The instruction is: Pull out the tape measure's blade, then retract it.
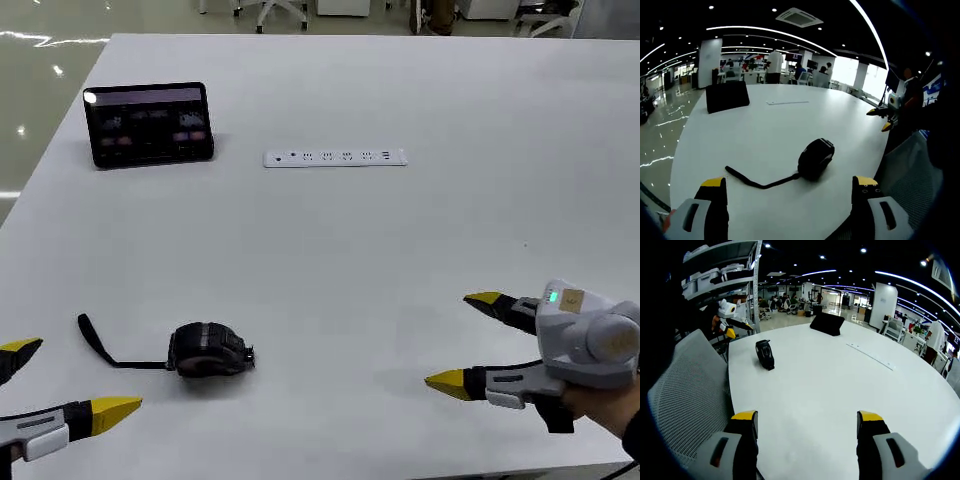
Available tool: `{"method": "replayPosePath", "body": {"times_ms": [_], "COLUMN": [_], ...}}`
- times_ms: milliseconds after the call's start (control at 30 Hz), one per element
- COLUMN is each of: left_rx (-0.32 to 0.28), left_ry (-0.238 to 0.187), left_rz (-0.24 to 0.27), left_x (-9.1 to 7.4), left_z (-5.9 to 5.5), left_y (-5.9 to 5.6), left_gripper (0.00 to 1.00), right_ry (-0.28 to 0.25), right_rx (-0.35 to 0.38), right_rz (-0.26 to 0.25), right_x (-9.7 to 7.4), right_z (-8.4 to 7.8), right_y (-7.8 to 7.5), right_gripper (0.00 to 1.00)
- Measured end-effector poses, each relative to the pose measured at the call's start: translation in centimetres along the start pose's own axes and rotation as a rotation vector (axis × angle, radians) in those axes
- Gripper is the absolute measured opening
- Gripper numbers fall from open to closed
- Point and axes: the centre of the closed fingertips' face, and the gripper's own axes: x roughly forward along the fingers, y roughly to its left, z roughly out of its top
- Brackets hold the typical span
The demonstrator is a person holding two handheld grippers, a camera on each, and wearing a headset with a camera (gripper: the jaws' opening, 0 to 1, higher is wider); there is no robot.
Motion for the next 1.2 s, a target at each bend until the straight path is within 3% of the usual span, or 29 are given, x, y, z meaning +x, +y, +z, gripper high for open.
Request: {"method": "replayPosePath", "body": {"times_ms": [67,233,567,867,1200], "left_rx": [0.032,0.021,0.041,0.026,0.007], "left_ry": [0.052,0.028,0.036,0.048,0.045], "left_rz": [0.043,0.023,0.040,0.010,0.030], "left_x": [-0.4,-0.8,-0.7,-0.6,-0.9], "left_z": [-0.9,0.1,0.6,0.3,0.4], "left_y": [1.1,1.3,2.0,1.4,2.2], "left_gripper": [1.00,1.00,1.00,1.00,1.00], "right_ry": [0.023,0.004,0.068,0.070,0.070], "right_rx": [0.017,0.076,0.088,0.090,0.095], "right_rz": [-0.033,-0.079,-0.100,-0.104,-0.099], "right_x": [-0.5,-1.6,-2.8,-2.7,-2.7], "right_z": [-1.1,-2.8,-4.7,-5.2,-5.3], "right_y": [-0.8,-2.0,-1.8,-1.9,-2.0], "right_gripper": [0.87,1.00,1.00,1.00,1.00]}}
